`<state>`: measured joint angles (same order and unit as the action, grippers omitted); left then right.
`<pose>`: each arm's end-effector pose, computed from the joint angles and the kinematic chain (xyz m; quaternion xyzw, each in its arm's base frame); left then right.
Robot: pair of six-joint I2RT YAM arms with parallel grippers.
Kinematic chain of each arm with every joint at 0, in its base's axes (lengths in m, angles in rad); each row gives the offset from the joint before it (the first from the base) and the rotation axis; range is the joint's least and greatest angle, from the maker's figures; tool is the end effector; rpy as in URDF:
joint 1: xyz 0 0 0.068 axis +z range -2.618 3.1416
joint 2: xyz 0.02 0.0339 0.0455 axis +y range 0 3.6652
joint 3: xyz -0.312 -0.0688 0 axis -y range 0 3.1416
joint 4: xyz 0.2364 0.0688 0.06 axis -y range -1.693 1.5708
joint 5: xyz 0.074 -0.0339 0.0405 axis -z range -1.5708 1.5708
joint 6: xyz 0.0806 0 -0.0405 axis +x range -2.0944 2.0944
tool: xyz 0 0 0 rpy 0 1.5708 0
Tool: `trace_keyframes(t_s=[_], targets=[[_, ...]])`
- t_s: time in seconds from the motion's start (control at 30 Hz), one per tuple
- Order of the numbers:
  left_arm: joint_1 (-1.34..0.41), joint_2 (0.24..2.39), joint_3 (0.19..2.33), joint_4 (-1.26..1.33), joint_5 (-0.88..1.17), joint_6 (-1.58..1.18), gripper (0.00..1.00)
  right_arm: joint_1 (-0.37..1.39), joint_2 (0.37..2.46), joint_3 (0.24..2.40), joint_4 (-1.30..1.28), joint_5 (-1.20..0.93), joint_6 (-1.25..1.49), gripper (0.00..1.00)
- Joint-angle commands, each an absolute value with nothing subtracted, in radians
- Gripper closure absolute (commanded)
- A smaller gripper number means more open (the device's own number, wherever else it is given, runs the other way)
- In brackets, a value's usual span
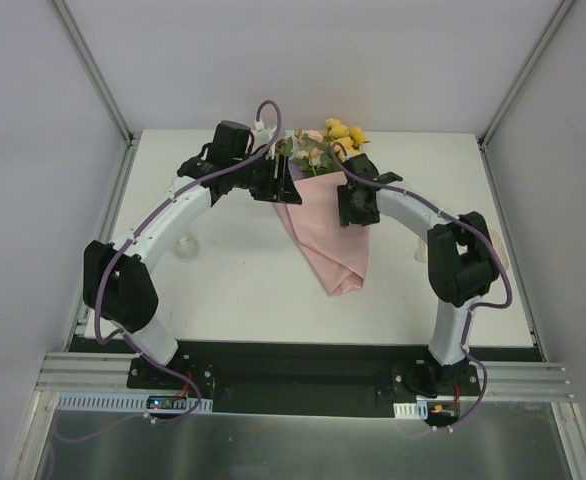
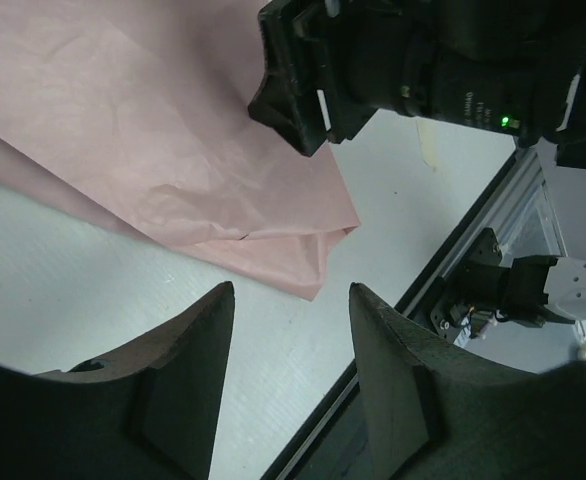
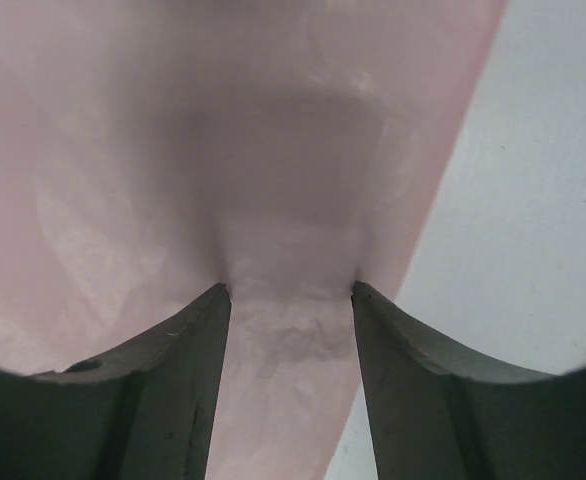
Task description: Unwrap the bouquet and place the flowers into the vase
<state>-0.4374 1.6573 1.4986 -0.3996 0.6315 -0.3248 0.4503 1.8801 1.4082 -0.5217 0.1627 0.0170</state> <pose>0.3493 -0.2158 0.3726 0.1971 0.8215 -0.4235 0.3268 0.3988 0.1783 0.2280 -0.1828 0.9381 -0.0101 0.2940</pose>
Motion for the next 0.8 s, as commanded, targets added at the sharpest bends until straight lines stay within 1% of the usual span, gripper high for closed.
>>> trace_keyframes(t_s=[0.0, 0.03, 0.07, 0.13, 0.17, 0.2, 0.23, 0.27, 0.3, 0.37, 0.47, 0.57, 0.63, 0.7, 0.77], targets=[[-0.414, 1.586, 1.473, -0.364, 0.577, -0.307, 0.52, 0.509, 1.914, 1.531, -0.548, 0.168, 0.014, 0.44], [-0.410, 1.580, 1.470, -0.362, 0.565, -0.304, 0.51, 0.528, 1.902, 1.539, -0.548, 0.204, -0.024, 0.39], [-0.403, 1.574, 1.468, -0.361, 0.560, -0.302, 0.51, 0.550, 1.864, 1.529, -0.537, 0.285, -0.059, 0.28], [-0.371, 1.563, 1.466, -0.360, 0.557, -0.314, 0.51, 0.629, 1.818, 1.465, -0.508, 0.389, -0.205, 0.20], [-0.355, 1.556, 1.463, -0.354, 0.560, -0.327, 0.50, 0.656, 1.759, 1.430, -0.456, 0.411, -0.256, 0.15], [-0.338, 1.551, 1.459, -0.345, 0.572, -0.359, 0.50, 0.716, 1.731, 1.392, -0.427, 0.428, -0.372, 0.13], [-0.295, 1.548, 1.444, -0.333, 0.596, -0.371, 0.50, 0.748, 1.700, 1.297, -0.395, 0.487, -0.420, 0.11], [-0.279, 1.543, 1.436, -0.313, 0.606, -0.380, 0.50, 0.779, 1.656, 1.255, -0.337, 0.518, -0.478, 0.10], [-0.266, 1.543, 1.433, -0.307, 0.614, -0.394, 0.49, 0.835, 1.635, 1.209, -0.310, 0.543, -0.520, 0.09], [-0.249, 1.551, 1.428, -0.299, 0.632, -0.402, 0.50, 0.888, 1.614, 1.120, -0.249, 0.613, -0.594, 0.08], [-0.249, 1.569, 1.424, -0.287, 0.670, -0.417, 0.50, 0.932, 1.591, 1.053, -0.204, 0.635, -0.635, 0.08], [-0.249, 1.586, 1.422, -0.276, 0.693, -0.434, 0.49, 0.963, 1.623, 1.052, -0.187, 0.679, -0.667, 0.08], [-0.249, 1.591, 1.420, -0.270, 0.710, -0.437, 0.50, 0.968, 1.684, 1.086, -0.184, 0.753, -0.679, 0.09], [-0.249, 1.592, 1.419, -0.267, 0.718, -0.437, 0.50, 0.968, 1.712, 1.094, -0.143, 0.776, -0.702, 0.09], [-0.249, 1.589, 1.417, -0.264, 0.722, -0.437, 0.50, 0.968, 1.750, 1.106, -0.088, 0.848, -0.701, 0.10]])
